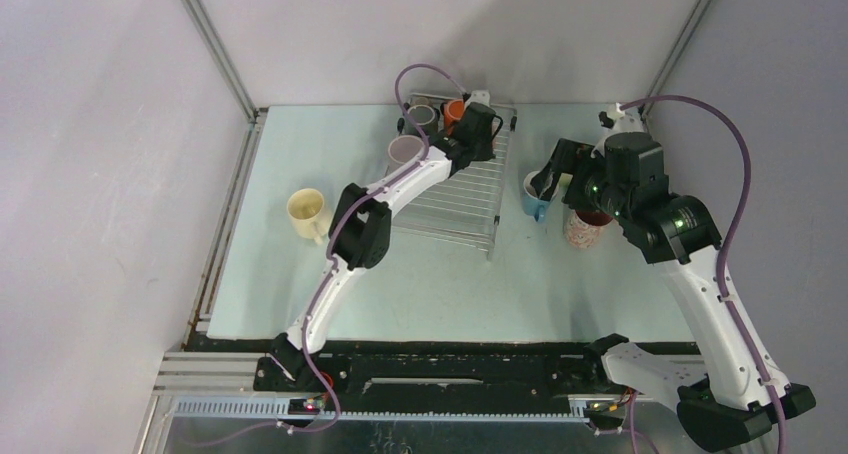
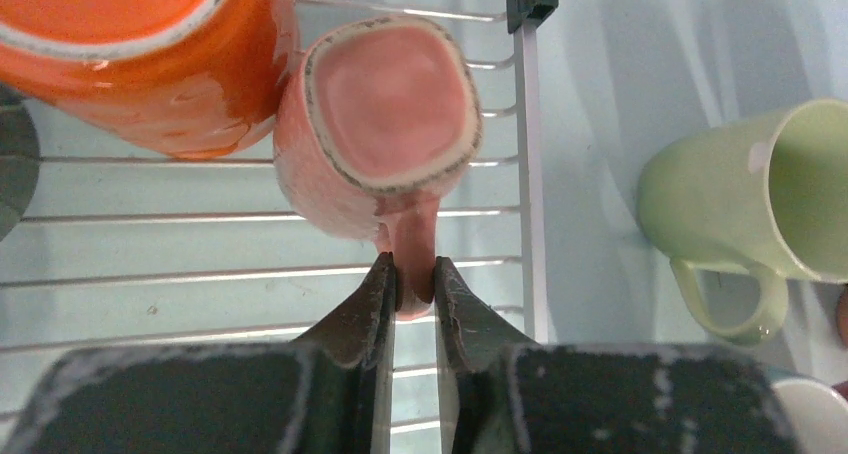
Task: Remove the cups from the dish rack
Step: Unload the cup from the dish rack.
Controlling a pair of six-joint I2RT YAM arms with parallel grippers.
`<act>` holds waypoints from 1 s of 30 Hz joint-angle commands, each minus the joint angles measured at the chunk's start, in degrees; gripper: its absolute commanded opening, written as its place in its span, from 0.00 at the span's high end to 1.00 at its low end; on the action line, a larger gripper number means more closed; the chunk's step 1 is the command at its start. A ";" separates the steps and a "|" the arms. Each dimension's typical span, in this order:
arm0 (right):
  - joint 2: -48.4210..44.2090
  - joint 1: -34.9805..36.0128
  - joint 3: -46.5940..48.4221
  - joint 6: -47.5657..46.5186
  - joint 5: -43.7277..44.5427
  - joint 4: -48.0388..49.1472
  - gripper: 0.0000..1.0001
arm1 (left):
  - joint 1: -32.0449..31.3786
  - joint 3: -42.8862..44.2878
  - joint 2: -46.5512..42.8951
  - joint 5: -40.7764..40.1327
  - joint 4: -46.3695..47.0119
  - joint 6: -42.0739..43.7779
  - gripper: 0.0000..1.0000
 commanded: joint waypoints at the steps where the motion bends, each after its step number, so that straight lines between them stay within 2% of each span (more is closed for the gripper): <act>1: -1.17 -0.39 -0.33 0.12 -0.31 2.84 0.00 | -0.31 -2.50 -7.86 -0.85 -0.93 2.87 1.00; 9: -0.26 -1.17 -1.75 1.06 -1.55 4.99 0.00 | -0.36 -6.77 -13.89 1.87 -0.72 4.85 1.00; 14: 0.76 -3.37 -2.76 2.40 -4.14 7.70 0.00 | -0.29 -12.43 -18.93 5.26 1.51 3.48 1.00; 20: 2.54 -6.06 -4.48 4.07 -9.81 11.57 0.00 | -0.02 -15.49 -22.98 11.34 2.71 -1.14 1.00; 30: 4.10 -7.87 -10.00 3.45 -12.30 20.75 0.00 | 1.95 -23.81 -30.83 22.76 9.98 -15.13 1.00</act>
